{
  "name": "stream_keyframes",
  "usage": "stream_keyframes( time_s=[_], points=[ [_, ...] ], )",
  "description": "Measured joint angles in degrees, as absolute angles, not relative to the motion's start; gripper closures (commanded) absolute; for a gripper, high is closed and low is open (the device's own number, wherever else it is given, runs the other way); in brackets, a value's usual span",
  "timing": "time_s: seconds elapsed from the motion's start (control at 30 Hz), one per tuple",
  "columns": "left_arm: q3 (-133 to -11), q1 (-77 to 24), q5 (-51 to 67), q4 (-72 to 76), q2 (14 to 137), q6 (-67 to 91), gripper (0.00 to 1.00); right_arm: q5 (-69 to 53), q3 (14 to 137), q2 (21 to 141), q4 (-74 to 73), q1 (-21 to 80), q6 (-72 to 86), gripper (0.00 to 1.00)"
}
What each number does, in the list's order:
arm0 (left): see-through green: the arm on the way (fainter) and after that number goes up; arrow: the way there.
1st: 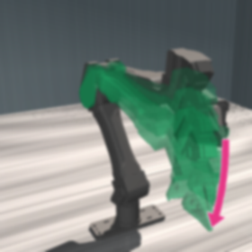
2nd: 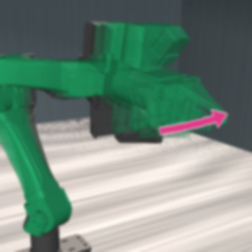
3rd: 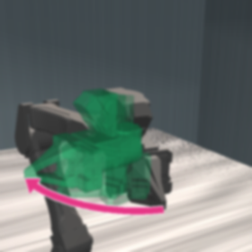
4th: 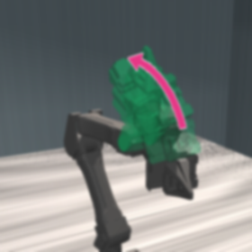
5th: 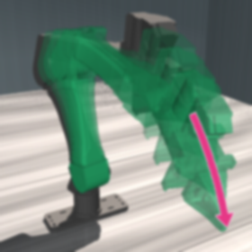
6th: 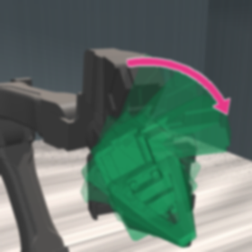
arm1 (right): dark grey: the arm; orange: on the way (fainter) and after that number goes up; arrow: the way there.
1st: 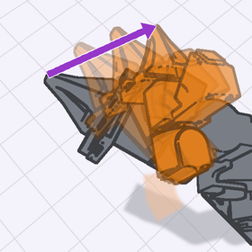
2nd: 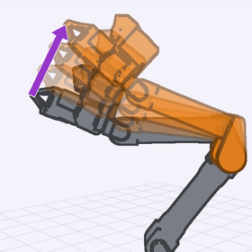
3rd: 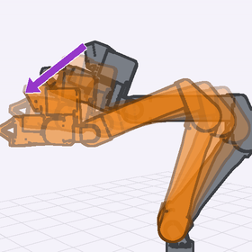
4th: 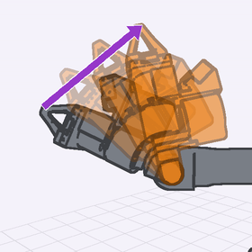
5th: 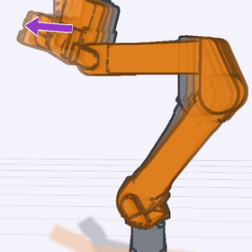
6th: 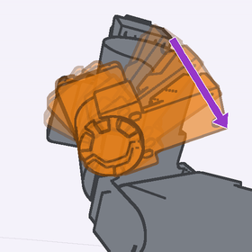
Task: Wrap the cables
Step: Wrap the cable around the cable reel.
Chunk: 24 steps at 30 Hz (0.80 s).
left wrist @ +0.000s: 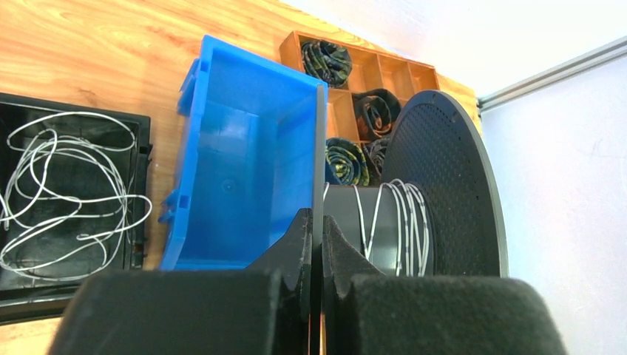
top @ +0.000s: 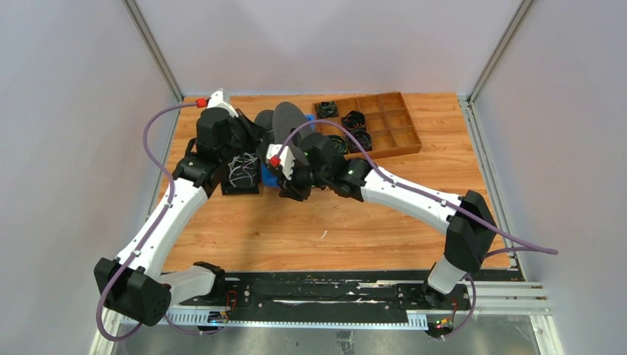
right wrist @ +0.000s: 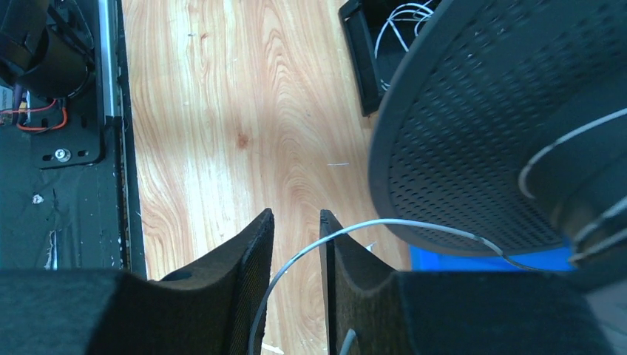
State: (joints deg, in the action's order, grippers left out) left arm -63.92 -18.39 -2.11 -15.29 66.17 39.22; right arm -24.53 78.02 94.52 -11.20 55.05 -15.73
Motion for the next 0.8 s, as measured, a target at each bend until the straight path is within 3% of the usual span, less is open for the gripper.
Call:
stream_keyframes(
  time_s=[0.8],
  points=[
    [-62.22,-18.61,-3.66,-13.37,65.89,37.87,1.00,-17.50,95.02,97.84,-23.59,55.88,-18.24,0.71]
  ],
)
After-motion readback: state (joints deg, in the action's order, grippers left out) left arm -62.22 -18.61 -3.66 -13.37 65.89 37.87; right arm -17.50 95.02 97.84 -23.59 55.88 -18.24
